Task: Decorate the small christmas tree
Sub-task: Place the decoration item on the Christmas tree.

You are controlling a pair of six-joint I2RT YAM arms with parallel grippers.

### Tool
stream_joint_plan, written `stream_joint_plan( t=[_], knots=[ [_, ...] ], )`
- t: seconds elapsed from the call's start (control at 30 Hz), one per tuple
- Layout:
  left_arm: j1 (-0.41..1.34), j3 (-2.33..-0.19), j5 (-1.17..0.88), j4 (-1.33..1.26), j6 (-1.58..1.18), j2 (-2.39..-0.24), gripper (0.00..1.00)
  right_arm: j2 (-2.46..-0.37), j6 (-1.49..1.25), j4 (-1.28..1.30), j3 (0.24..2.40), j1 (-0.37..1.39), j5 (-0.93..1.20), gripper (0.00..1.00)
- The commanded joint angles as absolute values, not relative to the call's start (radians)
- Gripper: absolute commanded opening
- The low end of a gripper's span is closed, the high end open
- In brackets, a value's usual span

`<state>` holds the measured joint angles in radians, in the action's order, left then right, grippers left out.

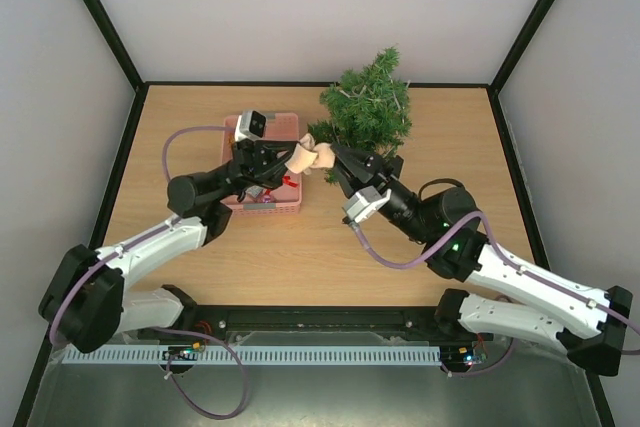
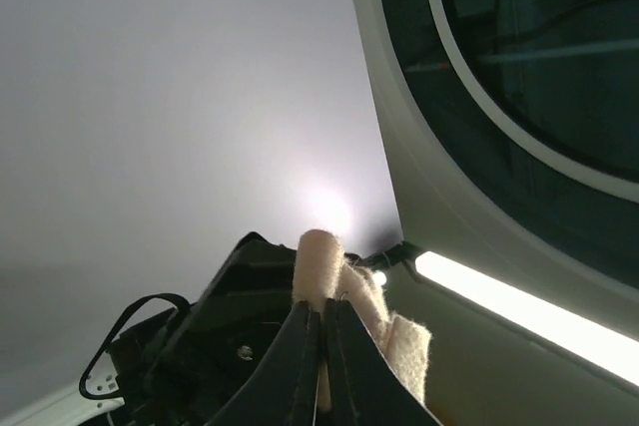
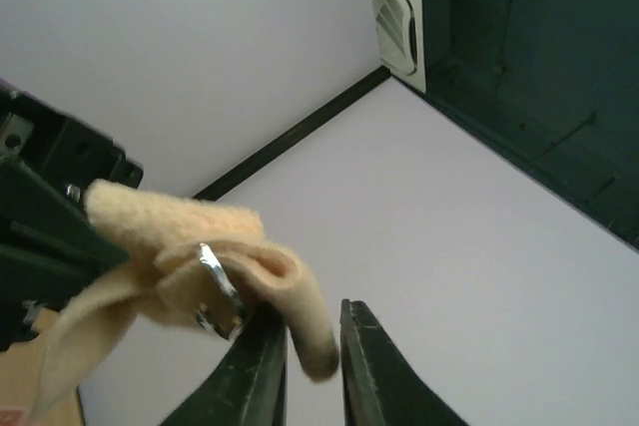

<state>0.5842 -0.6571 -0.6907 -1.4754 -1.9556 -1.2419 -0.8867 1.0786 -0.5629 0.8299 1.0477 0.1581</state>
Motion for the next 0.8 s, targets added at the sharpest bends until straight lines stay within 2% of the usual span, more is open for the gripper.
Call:
stream_joint_plan(
  t=[0.0, 0.07, 0.23, 0.3, 0.37, 0.57, 0.77],
  knots=[
    [0.583, -0.670, -0.730, -1.645, -1.828, -1.170, 0.03, -0.830, 1.077, -0.492, 0.791, 1.052, 0.069, 0.18],
    [0.582, -0.679, -0.756, -1.505, -1.703, -1.121, 0.03, -0.802, 1.044, -0.442, 0.785, 1.052, 0.044, 0.24],
    [0.588, -0.785, -0.797, -0.814, -1.121, -0.968, 0.03, -0.709, 0.797, -0.240, 0.781, 1.051, 0.110, 0.49],
    [0.601, -0.842, -0.756, -0.535, -0.856, -0.922, 0.03, -0.678, 0.618, -0.226, 0.750, 1.052, 0.154, 0.55],
    [0.608, -0.872, -0.715, -0.377, -0.666, -0.892, 0.03, -0.651, 0.403, -0.260, 0.709, 1.051, 0.198, 0.57],
    [0.612, -0.851, -0.685, -0.334, -0.423, -0.839, 0.03, -0.664, -0.178, -0.360, 0.696, 1.052, 0.211, 0.61],
    [0.614, -0.839, -0.690, -0.320, -0.300, -0.815, 0.03, -0.777, -0.466, -0.251, 0.848, 1.052, 0.147, 0.68]
  ],
)
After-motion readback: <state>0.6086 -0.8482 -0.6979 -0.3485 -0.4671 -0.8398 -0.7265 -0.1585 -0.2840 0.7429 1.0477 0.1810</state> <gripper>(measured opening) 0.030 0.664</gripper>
